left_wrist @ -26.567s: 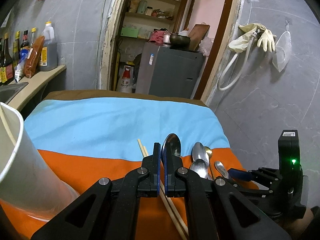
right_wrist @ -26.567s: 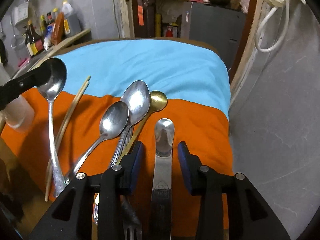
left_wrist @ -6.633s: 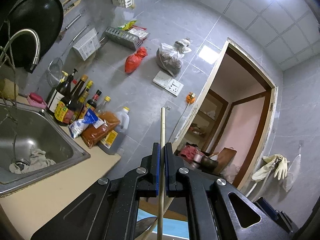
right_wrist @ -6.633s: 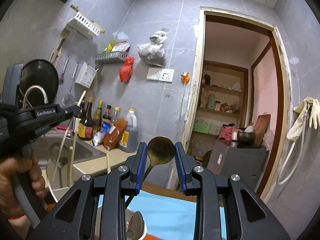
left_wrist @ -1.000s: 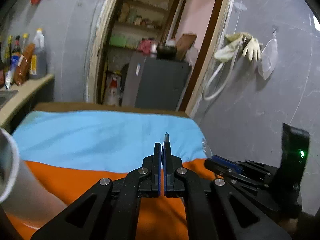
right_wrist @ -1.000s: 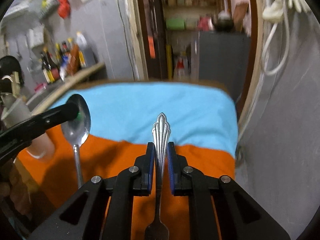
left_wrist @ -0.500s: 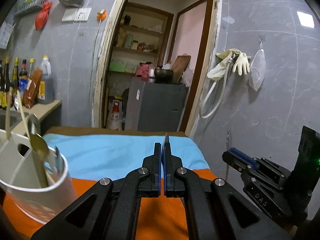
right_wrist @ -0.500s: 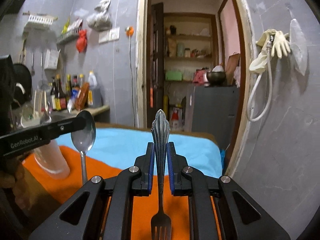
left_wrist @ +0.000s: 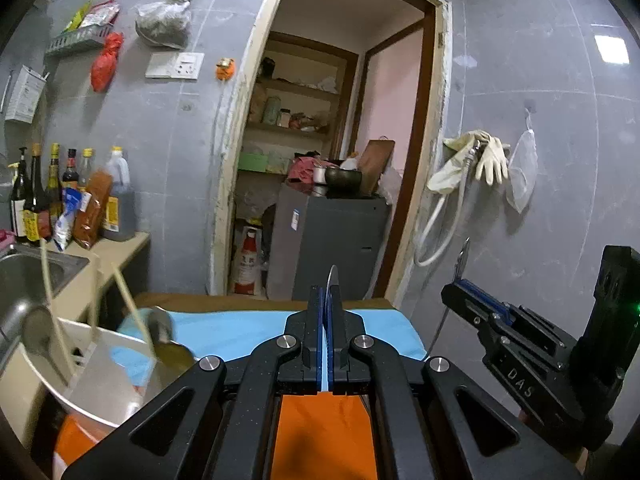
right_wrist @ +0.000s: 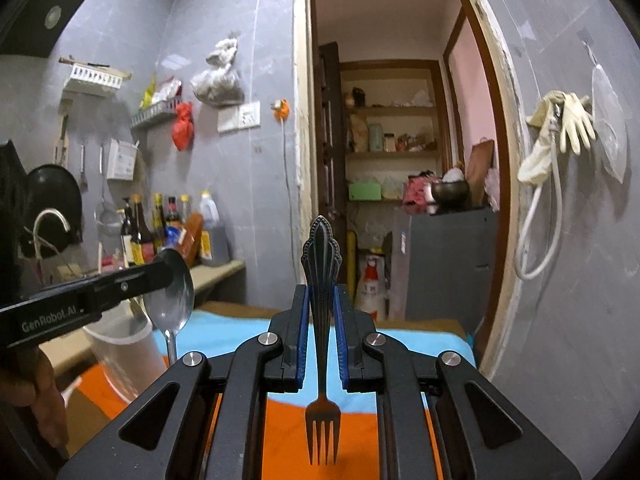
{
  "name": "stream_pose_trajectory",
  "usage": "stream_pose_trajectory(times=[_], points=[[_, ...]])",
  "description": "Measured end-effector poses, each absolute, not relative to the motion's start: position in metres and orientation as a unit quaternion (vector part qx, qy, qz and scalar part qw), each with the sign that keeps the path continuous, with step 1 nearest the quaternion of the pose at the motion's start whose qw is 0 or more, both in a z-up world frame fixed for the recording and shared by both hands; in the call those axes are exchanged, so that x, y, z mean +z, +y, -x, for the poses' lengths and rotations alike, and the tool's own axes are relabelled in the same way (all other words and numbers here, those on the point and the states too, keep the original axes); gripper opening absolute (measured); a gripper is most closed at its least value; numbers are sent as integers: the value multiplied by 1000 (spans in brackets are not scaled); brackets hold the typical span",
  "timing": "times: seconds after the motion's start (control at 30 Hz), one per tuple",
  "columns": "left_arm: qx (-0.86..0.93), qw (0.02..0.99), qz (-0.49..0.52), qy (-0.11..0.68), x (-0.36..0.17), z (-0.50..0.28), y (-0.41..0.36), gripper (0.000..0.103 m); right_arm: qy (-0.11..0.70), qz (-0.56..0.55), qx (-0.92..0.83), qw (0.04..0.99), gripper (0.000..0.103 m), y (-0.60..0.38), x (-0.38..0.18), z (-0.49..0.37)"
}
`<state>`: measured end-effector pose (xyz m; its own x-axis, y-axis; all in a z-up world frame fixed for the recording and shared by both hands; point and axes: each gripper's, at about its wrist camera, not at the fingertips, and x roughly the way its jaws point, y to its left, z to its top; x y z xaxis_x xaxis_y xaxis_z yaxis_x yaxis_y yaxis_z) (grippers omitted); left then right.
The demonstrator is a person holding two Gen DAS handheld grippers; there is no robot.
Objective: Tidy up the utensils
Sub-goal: 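Lift the silver spoon and fork and carry both over the caddy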
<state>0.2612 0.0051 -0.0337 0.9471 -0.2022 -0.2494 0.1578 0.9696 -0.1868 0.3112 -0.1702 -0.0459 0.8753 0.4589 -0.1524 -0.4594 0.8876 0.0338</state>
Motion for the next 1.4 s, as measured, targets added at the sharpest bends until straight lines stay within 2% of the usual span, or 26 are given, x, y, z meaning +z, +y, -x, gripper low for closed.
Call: stream_pose_trajectory(times=[0.43, 0.83, 1.1, 1.4], points=[[-63, 986, 116, 101, 21, -236, 73, 0, 38, -7, 281, 959, 10, -121, 7, -293], [43, 993, 91, 58, 65, -209, 158, 0, 12, -20, 334, 942, 10, -68, 41, -282], [112, 990, 68, 49, 45, -205, 193, 0, 24, -25, 355, 934, 10, -40, 26, -279], [142, 987, 26, 63, 4, -224, 191, 0, 55, -35, 353, 933, 10, -33, -9, -287]])
